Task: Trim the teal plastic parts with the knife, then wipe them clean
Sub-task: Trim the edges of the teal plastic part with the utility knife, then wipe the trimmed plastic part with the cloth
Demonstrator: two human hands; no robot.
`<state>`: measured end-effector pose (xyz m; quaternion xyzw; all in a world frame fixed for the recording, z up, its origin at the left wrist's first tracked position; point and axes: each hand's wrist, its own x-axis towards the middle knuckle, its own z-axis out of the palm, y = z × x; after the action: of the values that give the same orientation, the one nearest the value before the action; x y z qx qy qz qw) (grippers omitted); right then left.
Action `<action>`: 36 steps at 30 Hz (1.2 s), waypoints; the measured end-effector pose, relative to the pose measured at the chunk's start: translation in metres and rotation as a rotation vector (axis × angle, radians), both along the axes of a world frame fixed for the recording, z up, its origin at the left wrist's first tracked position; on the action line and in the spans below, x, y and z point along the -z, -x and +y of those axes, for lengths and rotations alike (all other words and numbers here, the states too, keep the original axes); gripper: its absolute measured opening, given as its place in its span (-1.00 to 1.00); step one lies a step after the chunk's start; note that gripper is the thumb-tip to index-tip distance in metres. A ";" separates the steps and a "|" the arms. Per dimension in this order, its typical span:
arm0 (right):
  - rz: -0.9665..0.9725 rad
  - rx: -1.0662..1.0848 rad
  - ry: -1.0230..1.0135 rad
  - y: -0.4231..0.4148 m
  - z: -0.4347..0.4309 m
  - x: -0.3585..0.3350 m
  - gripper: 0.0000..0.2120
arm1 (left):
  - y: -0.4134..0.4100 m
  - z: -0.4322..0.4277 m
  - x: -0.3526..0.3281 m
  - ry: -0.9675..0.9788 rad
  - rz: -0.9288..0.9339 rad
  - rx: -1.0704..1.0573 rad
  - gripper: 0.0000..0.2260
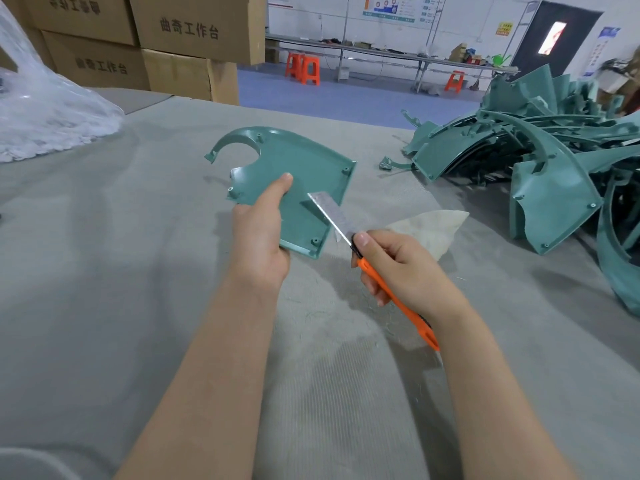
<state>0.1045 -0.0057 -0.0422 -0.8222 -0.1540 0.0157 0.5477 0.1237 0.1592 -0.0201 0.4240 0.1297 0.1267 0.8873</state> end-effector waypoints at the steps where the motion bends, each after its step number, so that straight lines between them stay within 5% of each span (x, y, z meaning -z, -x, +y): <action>1: -0.003 -0.012 0.013 -0.001 0.000 0.001 -0.64 | -0.001 0.000 0.000 0.002 0.007 -0.009 -0.85; 7: -0.001 -0.101 0.101 -0.002 0.000 0.006 -0.64 | -0.002 0.003 0.000 0.012 0.031 -0.078 -0.77; 14: 0.253 -0.290 0.149 0.002 -0.019 -0.008 -0.59 | -0.003 0.012 0.001 0.126 -0.008 -0.135 -0.76; 21: 0.211 -0.077 0.648 -0.007 -0.025 0.002 -0.60 | -0.004 0.007 0.002 0.127 -0.026 -0.171 -0.75; 26: -0.055 0.373 0.416 -0.020 -0.022 0.012 -0.85 | -0.005 0.000 0.005 0.118 -0.026 -0.139 -0.73; 28: -0.161 0.647 0.394 -0.032 -0.023 0.014 -0.68 | -0.005 -0.005 0.006 0.116 -0.013 -0.100 -0.72; 32: 0.079 0.734 0.632 -0.049 -0.025 0.025 -0.38 | -0.006 -0.011 0.011 0.172 0.002 -0.009 -0.78; 36: -0.002 0.837 0.521 -0.061 -0.028 0.032 -0.74 | -0.008 -0.012 0.014 0.217 0.006 0.034 -0.89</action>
<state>0.1652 -0.0341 -0.0737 -0.9231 0.1980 -0.1685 0.2832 0.1313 0.1468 -0.0337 0.3279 0.1383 0.0957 0.9296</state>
